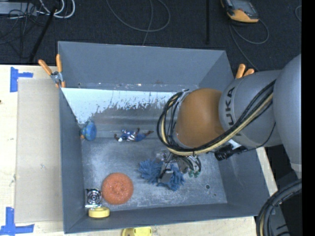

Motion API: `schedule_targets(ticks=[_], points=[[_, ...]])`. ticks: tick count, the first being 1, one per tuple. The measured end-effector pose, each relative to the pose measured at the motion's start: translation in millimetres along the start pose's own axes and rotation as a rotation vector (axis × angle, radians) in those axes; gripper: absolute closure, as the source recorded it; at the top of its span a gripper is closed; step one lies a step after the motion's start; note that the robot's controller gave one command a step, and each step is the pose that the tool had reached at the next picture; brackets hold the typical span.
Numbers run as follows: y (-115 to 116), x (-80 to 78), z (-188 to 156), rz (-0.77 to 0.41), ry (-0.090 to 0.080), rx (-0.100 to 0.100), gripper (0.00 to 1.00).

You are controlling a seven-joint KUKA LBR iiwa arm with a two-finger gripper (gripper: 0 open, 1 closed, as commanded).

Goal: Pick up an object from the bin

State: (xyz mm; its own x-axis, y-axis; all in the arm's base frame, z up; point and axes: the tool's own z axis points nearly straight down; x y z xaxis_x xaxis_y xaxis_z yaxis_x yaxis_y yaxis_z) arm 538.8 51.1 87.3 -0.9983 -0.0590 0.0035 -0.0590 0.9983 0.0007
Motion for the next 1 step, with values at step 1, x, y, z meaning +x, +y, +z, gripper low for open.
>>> schedule_targets(ticks=[1], points=[[-15.8,10.7,-160.7,-0.036,-0.006,0.0,1.0]])
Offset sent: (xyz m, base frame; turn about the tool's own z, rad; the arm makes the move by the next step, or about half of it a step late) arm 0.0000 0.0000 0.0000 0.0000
